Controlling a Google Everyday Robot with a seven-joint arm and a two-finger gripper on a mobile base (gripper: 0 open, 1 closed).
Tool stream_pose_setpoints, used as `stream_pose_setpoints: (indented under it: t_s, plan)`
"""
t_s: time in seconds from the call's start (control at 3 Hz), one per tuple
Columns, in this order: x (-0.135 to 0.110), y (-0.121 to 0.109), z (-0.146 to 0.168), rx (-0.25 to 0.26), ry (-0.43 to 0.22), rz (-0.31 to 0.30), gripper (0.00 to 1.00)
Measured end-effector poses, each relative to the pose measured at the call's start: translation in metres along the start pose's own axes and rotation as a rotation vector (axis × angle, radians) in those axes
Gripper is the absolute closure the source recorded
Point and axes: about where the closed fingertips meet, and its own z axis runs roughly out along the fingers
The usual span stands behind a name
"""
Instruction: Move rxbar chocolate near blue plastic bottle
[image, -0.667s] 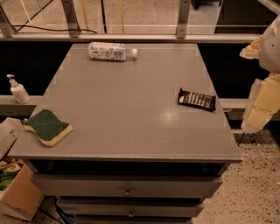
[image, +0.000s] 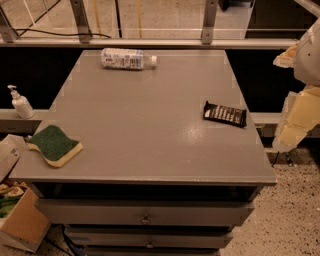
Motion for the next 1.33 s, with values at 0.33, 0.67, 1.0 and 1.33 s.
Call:
stream_pose_setpoints:
  t_s: [0.33,0.67,1.0,1.33]
  plan:
    - [-0.005,-0.014,0.023,0.010,-0.041,0.028,0.00]
    - [-0.012,-0.038,0.053,0.019,-0.104,0.058,0.00]
    - [-0.015,-0.066,0.085,0.010,-0.190,0.094,0.00]
    - [-0.011,-0.087,0.112,-0.003,-0.246,0.123,0.00]
